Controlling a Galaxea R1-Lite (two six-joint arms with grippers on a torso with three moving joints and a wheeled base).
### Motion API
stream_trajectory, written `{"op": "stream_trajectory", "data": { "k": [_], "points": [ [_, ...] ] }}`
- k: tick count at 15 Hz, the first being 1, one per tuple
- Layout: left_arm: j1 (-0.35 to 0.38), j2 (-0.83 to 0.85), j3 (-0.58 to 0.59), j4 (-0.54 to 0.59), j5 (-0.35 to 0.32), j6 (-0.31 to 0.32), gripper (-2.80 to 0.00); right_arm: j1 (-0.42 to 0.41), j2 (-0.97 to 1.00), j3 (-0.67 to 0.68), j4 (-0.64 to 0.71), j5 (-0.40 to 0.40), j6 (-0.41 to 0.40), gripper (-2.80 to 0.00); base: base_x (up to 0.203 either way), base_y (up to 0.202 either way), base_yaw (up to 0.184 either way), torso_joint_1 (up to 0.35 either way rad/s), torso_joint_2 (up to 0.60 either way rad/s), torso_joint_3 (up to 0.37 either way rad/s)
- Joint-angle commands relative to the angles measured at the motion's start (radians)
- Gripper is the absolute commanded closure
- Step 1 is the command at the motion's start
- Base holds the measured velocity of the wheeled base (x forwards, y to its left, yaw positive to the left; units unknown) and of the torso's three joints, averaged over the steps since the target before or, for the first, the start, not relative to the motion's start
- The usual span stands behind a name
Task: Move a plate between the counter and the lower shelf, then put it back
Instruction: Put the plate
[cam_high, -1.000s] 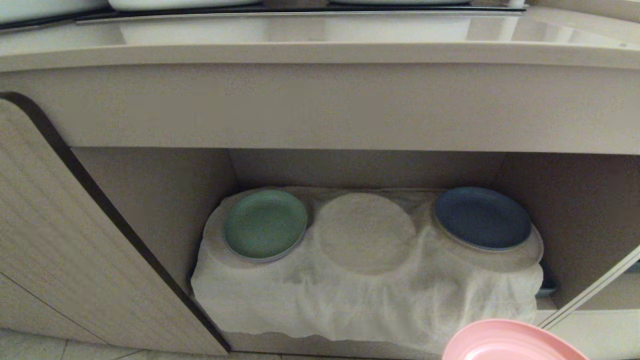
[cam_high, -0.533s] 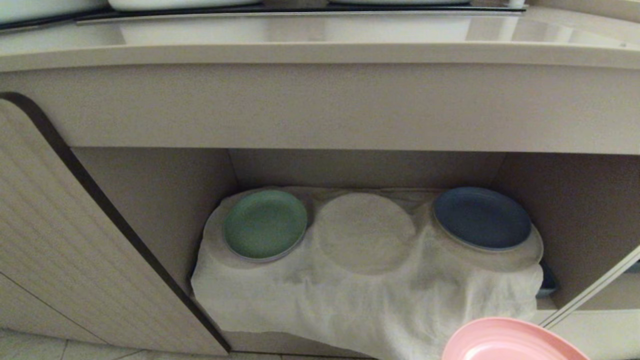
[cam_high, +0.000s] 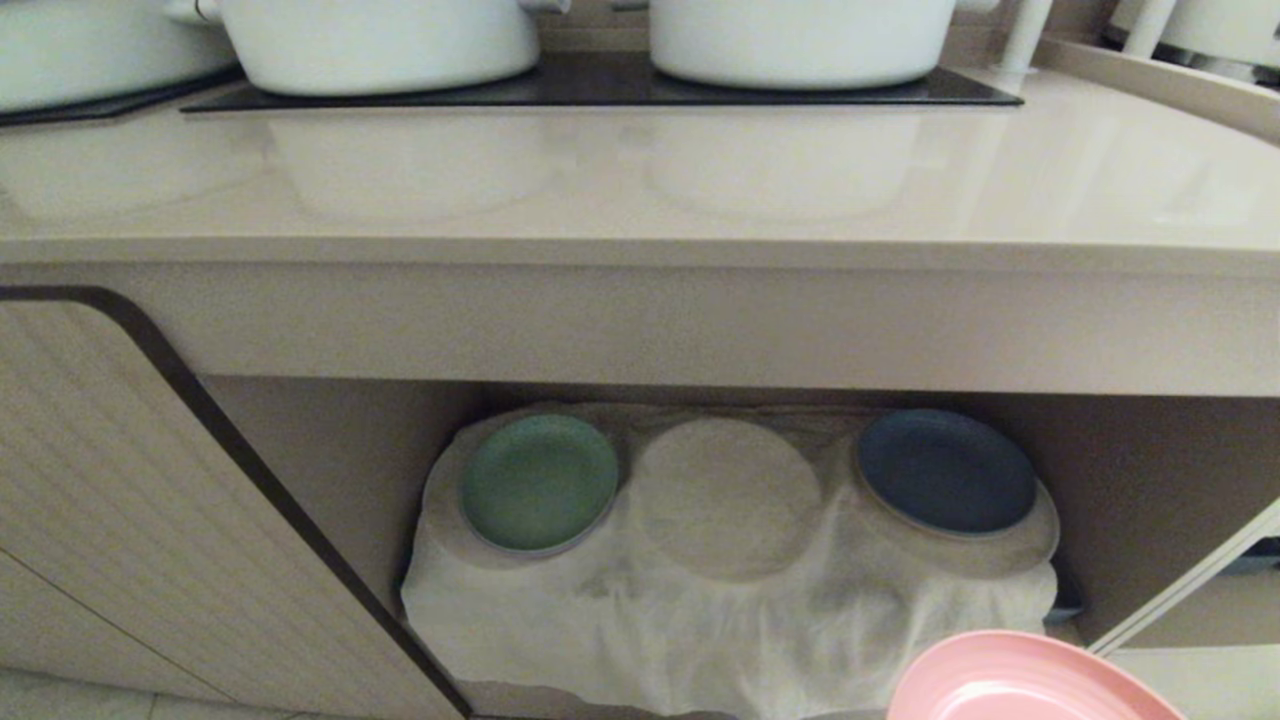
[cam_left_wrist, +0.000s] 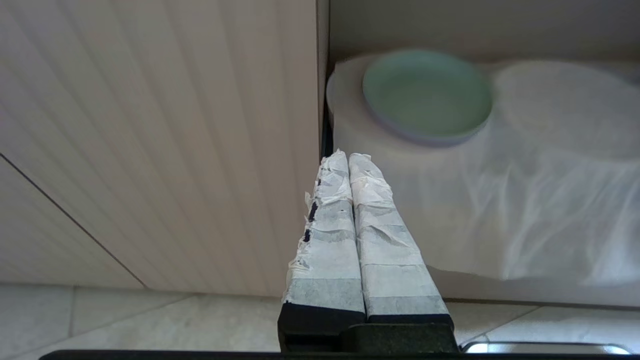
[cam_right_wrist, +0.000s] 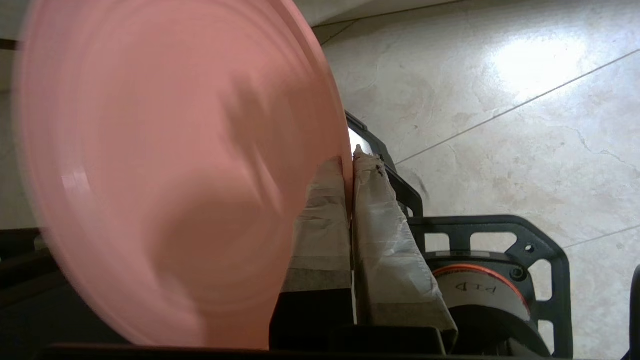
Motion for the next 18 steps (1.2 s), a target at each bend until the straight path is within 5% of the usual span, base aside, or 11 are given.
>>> {"op": "stream_trajectory", "data": {
  "k": [1,18],
  "points": [
    [0.000,0.000,0.000,0.001,0.000,-0.001,0.00,0.000,-0.001,0.001,0.004,-0.001,0.003,0.00,0.000,0.000,0.000,0.165,-0.50,-0.296],
    [0.000,0.000,0.000,0.001,0.000,-0.001,0.00,0.002,-0.001,-0.016,0.005,-0.001,0.005,0.00,0.000,0.000,0.000,0.211,-0.49,-0.284]
  ]
}}
